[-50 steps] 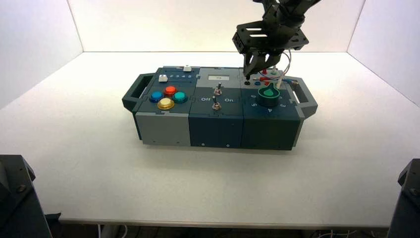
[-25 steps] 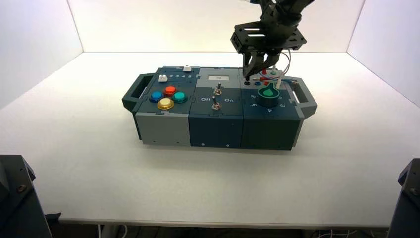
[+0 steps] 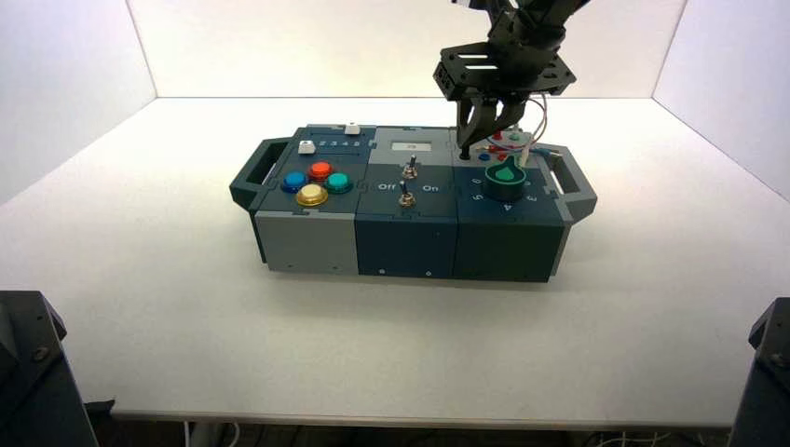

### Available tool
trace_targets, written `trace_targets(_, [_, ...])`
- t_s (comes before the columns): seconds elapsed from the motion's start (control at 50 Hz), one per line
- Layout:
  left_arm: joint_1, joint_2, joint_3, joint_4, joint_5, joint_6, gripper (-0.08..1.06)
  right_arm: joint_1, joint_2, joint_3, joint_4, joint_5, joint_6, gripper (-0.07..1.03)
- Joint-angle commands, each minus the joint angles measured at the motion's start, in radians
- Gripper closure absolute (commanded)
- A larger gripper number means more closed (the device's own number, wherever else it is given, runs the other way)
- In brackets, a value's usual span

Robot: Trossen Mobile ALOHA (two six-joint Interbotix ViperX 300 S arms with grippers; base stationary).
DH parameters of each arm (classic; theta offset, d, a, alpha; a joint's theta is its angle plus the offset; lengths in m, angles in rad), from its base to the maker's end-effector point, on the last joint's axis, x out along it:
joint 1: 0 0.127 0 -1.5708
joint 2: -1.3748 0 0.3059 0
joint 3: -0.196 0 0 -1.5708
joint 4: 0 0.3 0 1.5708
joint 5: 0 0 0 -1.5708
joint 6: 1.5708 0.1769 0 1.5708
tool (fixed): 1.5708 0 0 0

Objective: Insert the black wire.

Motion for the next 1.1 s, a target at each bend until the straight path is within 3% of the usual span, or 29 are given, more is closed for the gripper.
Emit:
trace_targets(0.02, [0.002,-0.003,-0.034,0.002,-0.002,-0.002,1.01,0.006,-0.006,0.014,0.005,0.017,0.003,0.98])
trace_targets(0.48, [0.002,-0.005,-0.034,0.000,0.005,-0.002,1.01,0.006,-0.017,0.014,0.005,0.055,0.003,0.97])
trace_targets(0.6, [0.002,-0.006,-0.034,0.002,0.006,-0.002,1.01,0.006,-0.032,0.018,0.005,0.057,0.003,0.85])
trace_targets(0.78, [0.002,-0.008,-0.034,0.000,0.008,-0.002,1.01,0.006,-0.069,0.017,0.005,0.067,0.003,0.79])
trace_targets(0.96, [0.002,-0.008,-0.034,0.000,0.009,-0.002,1.01,0.006,-0.109,0.012,0.005,0.081,0.003,0.62])
trace_targets(1.1, [0.002,-0.012,-0.029,0.002,0.012,-0.002,1.01,0.006,-0.147,0.009,0.005,0.106,0.005,0.58])
